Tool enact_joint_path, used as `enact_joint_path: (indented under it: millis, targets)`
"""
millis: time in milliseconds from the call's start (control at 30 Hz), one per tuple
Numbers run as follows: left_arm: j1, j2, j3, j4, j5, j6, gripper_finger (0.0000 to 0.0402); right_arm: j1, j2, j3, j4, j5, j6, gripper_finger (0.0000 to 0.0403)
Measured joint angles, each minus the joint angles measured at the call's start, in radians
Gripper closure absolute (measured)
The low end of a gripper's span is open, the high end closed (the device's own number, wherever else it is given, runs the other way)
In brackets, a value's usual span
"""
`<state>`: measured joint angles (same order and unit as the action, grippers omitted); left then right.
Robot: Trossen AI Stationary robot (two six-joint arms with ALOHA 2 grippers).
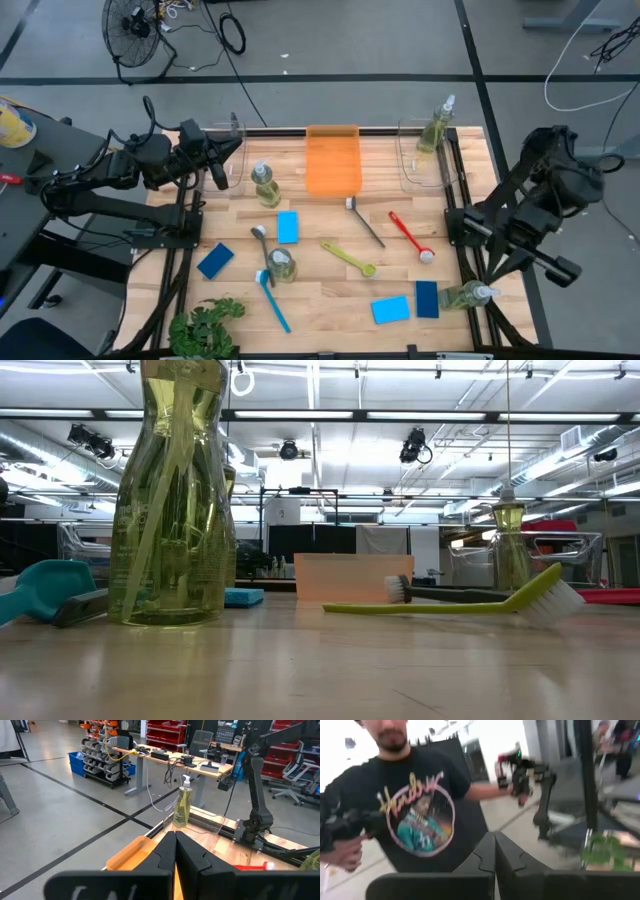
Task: Pick & Place Kitchen Sink Supplies
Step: Put the yellow dish soap into the right transparent bin
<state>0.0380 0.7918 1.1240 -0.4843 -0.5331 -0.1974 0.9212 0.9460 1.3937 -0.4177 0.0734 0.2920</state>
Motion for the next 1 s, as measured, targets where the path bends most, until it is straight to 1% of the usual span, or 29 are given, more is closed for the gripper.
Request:
enact_joint_path:
  millis: [167,300,400,567,767,867,1000]
  targets:
    - [0.0,0.0,0.0,0.0,0.0,0.0,0.039,0.035,0.05,0.081,-0.182,-0.002,0.1,0.0403]
    - [0.0,0.0,0.0,-0.001,0.0,0.0,0.039,0.073,0.092,0.118,-0.315,-0.007,0.2,0.0403]
    - [0.0,0.0,0.0,-0.001,0.0,0.0,0.039,0.105,0.121,0.127,-0.384,-0.03,0.274,0.0403]
    - [0.0,0.0,0.0,-0.002,0.0,0.0,0.039,0.158,0.164,0.13,-0.483,-0.108,0.385,0.0403]
    - [0.0,0.0,0.0,-0.002,0.0,0.0,0.039,0.22,0.207,0.13,-0.629,-0.157,0.495,0.0403]
    - [0.0,0.0,0.0,-0.002,0.0,-0.001,0.039,0.239,0.22,0.13,-0.711,-0.174,0.569,0.0403]
    - [0.0,0.0,0.0,-0.002,0.0,-0.001,0.039,0.252,0.226,0.13,-0.802,-0.17,0.674,0.0403]
